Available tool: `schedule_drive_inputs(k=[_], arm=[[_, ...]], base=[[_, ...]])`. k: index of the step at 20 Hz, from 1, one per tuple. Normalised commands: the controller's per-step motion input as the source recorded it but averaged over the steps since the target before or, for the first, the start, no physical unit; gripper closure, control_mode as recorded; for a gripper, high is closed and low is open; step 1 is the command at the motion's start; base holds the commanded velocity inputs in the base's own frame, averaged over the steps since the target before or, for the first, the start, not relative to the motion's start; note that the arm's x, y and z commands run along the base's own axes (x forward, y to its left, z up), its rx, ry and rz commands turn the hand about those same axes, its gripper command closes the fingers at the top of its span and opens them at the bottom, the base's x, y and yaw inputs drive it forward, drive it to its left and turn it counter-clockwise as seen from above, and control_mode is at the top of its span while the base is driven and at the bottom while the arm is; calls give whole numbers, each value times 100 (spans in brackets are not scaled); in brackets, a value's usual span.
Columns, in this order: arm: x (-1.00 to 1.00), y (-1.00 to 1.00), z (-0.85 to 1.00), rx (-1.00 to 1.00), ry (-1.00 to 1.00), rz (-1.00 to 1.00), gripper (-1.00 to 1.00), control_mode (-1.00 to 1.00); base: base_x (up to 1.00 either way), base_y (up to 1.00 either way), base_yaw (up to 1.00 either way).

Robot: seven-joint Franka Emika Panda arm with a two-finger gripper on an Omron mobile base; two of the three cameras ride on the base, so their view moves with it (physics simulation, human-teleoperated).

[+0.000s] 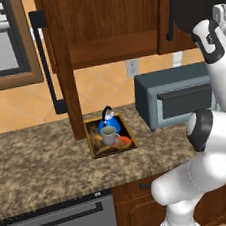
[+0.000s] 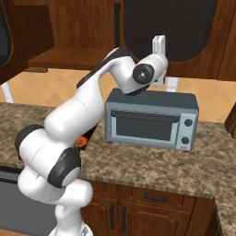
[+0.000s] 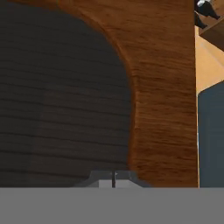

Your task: Pick the kettle from the counter and place it on the tray. Then pick the mug from the cabinet and place it on the tray. Then close the cabinet doors.

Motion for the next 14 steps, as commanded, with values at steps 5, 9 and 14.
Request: schedule_drive_inputs(k=[5,9,14], arm=[[-88,32,0,-12,0,1,100,-100],[-100,89,2,-26,7,13,100,-100],[-99,100,5,-25,6,3,100,-100]], base=[[0,0,0],[0,0,0],[0,0,0]])
